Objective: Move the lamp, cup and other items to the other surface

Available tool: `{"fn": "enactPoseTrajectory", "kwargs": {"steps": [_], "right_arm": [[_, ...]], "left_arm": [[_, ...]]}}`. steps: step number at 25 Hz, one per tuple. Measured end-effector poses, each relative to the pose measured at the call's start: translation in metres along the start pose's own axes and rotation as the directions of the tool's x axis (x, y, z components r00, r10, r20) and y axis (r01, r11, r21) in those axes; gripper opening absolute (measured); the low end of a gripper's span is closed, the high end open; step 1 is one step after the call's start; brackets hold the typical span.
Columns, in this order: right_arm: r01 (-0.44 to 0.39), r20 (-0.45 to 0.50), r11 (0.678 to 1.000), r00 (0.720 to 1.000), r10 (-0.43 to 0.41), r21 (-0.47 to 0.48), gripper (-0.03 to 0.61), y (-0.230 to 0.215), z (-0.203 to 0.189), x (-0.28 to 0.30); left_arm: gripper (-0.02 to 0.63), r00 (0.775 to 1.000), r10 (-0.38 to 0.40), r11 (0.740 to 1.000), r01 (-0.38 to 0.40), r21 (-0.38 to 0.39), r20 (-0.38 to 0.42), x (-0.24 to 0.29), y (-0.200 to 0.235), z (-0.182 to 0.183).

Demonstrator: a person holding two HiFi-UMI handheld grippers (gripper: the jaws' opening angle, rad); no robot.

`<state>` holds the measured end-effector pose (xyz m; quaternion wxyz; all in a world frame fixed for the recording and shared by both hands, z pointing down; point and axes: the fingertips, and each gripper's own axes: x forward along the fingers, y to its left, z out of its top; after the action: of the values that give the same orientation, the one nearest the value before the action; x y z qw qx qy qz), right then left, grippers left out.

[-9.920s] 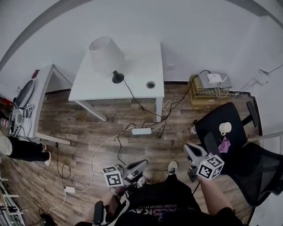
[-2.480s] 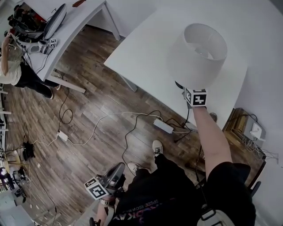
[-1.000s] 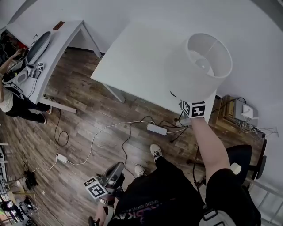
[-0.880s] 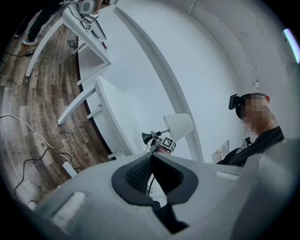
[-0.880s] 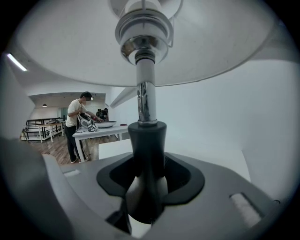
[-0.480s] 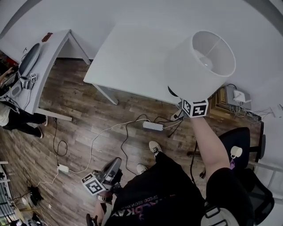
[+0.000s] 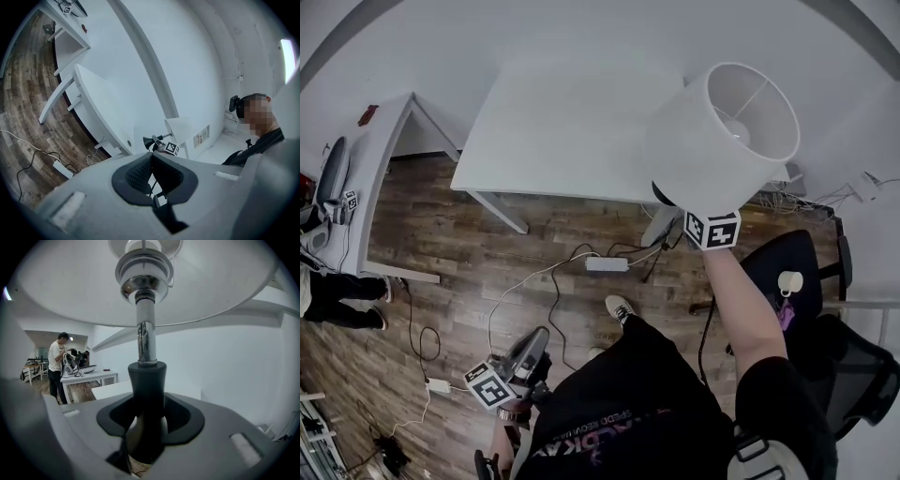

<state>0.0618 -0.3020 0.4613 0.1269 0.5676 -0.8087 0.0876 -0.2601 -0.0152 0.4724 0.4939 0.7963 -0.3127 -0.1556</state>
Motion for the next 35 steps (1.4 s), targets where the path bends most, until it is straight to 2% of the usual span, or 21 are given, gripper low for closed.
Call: {"fn": "enactPoseTrajectory", "kwargs": {"steps": [6,13,21,27,35], "right_arm": [[0.092,0.011,0.995,0.996,-0.093,0.041,0.167,-0.024,-0.014,-0.064],[0.206,0.001,0.977,0.979,-0.206,0.053,0.167,-0.043,-0.030,-0.147],[0.288,-0.012,0.953,0.957,-0.288,0.089,0.167,-0.056,-0.046,-0.205],[0.317,0.012,0.942,0.947,-0.320,0.107,0.167,-0.078,-0.039,-0.229],[0.294,0.042,0.945,0.952,-0.302,0.143,0.167,-0.124,-0.026,-0.235]], "left_arm": [[-0.005,0.994,-0.053,0.999,0.054,0.002,-0.091,0.002,-0.008,-0.025],[-0.005,0.971,-0.126,0.992,0.122,-0.031,-0.201,-0.001,-0.018,-0.062],[-0.005,0.952,-0.158,0.987,0.151,-0.047,-0.263,-0.004,-0.024,-0.083],[-0.005,0.935,-0.190,0.982,0.185,-0.045,-0.298,0.019,-0.037,-0.095],[-0.005,0.921,-0.203,0.979,0.196,-0.054,-0.333,0.069,-0.058,-0.128]]}}
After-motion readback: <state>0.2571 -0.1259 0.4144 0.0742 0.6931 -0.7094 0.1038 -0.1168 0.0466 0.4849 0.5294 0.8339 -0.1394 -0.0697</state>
